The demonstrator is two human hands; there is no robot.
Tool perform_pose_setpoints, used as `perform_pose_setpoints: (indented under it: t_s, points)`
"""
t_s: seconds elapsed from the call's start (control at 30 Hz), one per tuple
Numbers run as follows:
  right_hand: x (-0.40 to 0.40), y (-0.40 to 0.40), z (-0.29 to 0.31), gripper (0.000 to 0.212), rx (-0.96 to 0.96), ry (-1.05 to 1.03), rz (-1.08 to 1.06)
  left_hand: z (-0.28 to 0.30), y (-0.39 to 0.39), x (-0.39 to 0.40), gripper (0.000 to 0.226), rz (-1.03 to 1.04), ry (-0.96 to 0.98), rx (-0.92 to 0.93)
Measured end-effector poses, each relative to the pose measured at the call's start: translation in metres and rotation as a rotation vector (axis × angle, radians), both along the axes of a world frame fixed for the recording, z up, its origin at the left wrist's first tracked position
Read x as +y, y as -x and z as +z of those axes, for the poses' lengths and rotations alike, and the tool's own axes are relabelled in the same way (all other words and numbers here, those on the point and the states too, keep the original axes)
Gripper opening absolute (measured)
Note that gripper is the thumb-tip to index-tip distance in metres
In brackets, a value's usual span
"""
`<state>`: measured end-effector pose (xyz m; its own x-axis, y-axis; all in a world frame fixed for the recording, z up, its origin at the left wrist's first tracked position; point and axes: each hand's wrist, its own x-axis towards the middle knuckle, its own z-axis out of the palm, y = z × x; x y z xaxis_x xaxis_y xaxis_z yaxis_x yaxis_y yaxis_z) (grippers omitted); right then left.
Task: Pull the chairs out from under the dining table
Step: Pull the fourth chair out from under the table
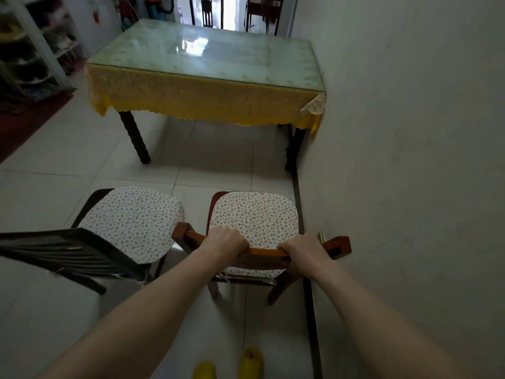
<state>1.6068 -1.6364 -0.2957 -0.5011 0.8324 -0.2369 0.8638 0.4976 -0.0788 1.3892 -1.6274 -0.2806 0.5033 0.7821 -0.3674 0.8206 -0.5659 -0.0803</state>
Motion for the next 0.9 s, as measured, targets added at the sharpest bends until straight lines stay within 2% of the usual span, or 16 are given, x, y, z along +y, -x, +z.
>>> perform_pose_setpoints:
  t_s: [0.63,0.9]
  points:
    - [-0.042,0.006,-0.006,0.012,-0.032,0.013,-0.071,-0.006,0.008,-0.038,0.019,-0.042,-0.018,-0.019]
    - [-0.039,0.010,0.008,0.009,-0.062,0.126,-0.100,0.001,0.008,-0.035,0.020,-0.068,0.047,-0.032]
